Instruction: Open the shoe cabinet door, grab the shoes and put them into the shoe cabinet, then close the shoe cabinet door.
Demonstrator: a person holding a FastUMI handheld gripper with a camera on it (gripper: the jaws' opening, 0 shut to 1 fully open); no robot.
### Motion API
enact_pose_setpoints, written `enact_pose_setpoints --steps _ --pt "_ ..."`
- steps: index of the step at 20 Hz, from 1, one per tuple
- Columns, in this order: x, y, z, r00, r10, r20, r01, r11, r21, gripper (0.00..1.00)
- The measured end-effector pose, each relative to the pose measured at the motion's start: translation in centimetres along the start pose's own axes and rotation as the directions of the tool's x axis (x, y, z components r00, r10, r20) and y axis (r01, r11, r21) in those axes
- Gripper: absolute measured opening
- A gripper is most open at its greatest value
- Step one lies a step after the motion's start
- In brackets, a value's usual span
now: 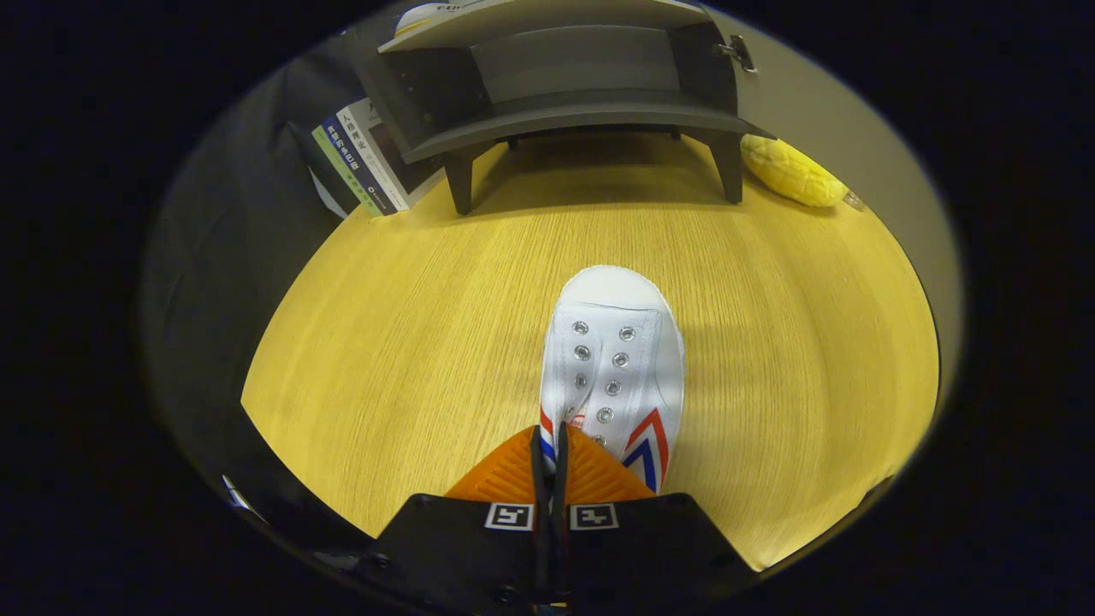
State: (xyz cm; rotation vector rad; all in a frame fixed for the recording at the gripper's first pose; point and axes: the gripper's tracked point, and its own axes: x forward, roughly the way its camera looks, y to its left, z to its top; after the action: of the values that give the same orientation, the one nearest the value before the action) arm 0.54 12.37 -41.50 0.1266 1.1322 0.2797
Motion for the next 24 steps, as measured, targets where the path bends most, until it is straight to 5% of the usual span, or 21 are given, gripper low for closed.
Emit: enact_pose_setpoints --steps 13,24 --pt "-5.7 3.4 7.6 0.967 0.151 0.206 -0.167 0.984 0.060 0.01" --pt "-14.7 7.1 21.8 0.847 0.234 0.477 -0.284 0.958 0.035 0.01"
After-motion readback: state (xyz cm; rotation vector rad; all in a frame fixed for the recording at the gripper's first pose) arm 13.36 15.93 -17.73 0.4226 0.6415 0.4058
